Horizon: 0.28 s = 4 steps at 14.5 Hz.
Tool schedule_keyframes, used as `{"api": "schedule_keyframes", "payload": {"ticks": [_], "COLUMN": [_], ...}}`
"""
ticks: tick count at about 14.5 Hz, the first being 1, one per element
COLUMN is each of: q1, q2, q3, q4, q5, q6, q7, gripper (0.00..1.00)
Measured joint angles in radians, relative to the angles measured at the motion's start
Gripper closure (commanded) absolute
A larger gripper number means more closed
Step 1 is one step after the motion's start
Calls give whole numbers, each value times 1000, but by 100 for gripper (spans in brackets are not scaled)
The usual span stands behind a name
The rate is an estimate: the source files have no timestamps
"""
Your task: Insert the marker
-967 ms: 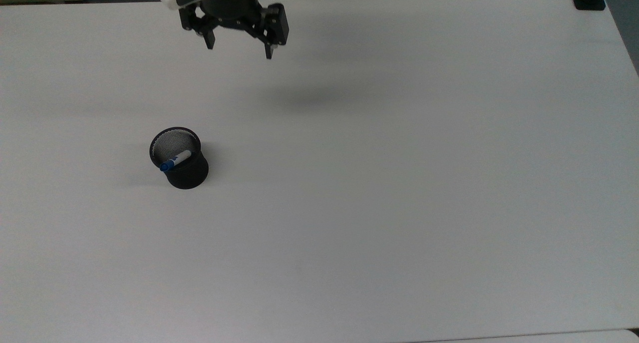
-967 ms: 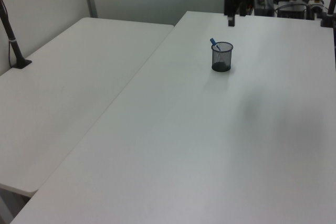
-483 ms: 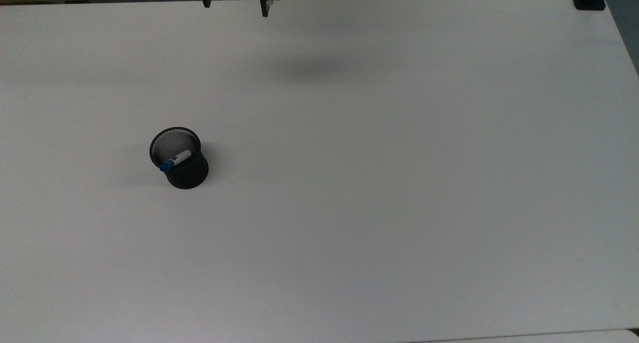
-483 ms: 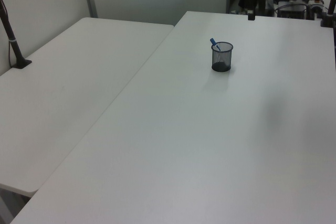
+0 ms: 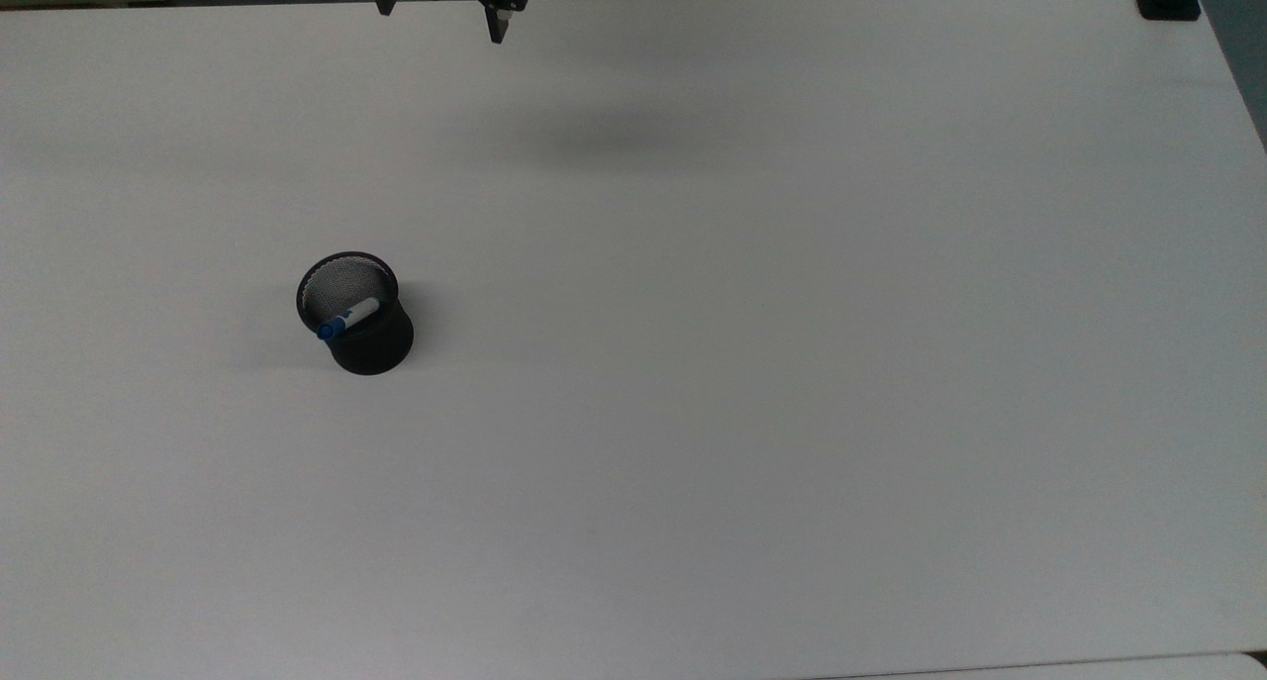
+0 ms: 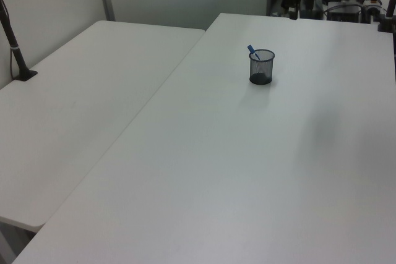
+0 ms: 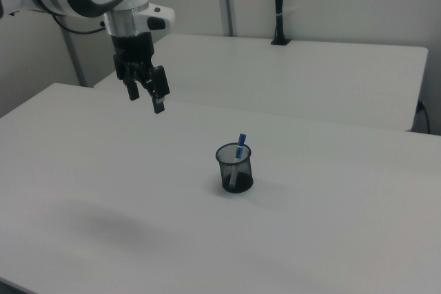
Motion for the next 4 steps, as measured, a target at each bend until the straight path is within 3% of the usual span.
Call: {"api": "schedule_keyframes", "payload": {"ticks": [4], "q1": [0], "q2": [7], "q3": [-7], "q4": [2], "q5": [0], "q6": [6], "q7": [-1], "gripper": [0]}}
